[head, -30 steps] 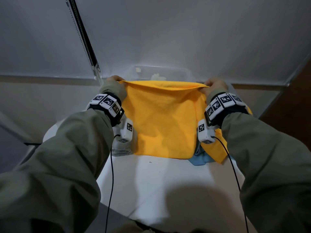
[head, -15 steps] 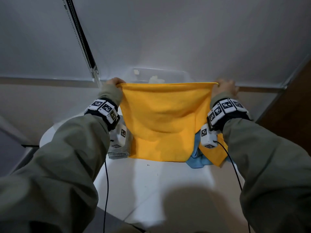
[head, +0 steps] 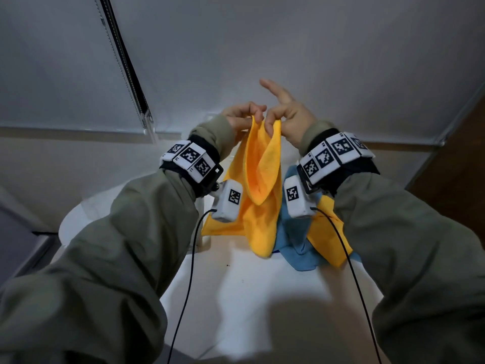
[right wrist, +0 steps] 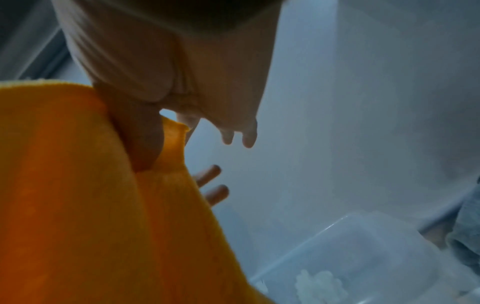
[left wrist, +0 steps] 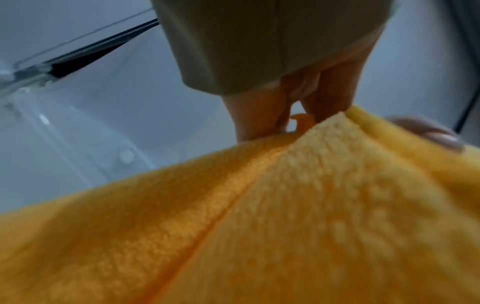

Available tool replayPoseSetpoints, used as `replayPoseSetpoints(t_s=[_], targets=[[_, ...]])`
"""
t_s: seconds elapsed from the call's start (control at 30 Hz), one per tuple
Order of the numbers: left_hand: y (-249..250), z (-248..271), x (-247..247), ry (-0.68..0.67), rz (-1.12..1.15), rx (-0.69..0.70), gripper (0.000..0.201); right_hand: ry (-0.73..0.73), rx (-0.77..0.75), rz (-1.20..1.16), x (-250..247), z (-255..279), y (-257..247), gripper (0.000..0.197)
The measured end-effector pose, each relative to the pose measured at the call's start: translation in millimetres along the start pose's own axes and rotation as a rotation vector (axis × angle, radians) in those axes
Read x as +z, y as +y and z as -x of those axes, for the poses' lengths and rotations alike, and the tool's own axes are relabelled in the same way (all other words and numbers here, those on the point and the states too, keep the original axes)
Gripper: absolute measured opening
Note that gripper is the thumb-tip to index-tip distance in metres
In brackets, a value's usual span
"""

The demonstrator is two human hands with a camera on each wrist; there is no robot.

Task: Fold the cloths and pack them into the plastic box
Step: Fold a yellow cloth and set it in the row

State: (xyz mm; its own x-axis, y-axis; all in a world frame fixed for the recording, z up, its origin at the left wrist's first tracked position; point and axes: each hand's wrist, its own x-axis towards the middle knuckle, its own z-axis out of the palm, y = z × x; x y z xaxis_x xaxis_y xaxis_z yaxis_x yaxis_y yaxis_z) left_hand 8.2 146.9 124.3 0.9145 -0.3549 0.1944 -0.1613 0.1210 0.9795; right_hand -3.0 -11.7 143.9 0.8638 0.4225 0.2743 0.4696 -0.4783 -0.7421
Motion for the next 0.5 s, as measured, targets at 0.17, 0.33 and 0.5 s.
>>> replayPoseSetpoints(t_s=[0.17, 0.33, 0.5], targets=[[-3.7, 4.7, 2.0, -0.029, 0.015, -0.076, 0.010, -0.072, -0.001, -0.017, -1.1, 4.8, 1.3, 0.050], [-2.7, 2.2, -12.2, 0.245, -0.106, 0.018, 0.023, -0.118, 0.168, 0.505, 9.2, 7.5, 12.6, 0.048], [7.8, 3.2, -44.9, 0.408, -0.290, 0.044, 0.031, -0.379, 0.326, 0.744, 2.3, 18.4, 26.7, 0.047]])
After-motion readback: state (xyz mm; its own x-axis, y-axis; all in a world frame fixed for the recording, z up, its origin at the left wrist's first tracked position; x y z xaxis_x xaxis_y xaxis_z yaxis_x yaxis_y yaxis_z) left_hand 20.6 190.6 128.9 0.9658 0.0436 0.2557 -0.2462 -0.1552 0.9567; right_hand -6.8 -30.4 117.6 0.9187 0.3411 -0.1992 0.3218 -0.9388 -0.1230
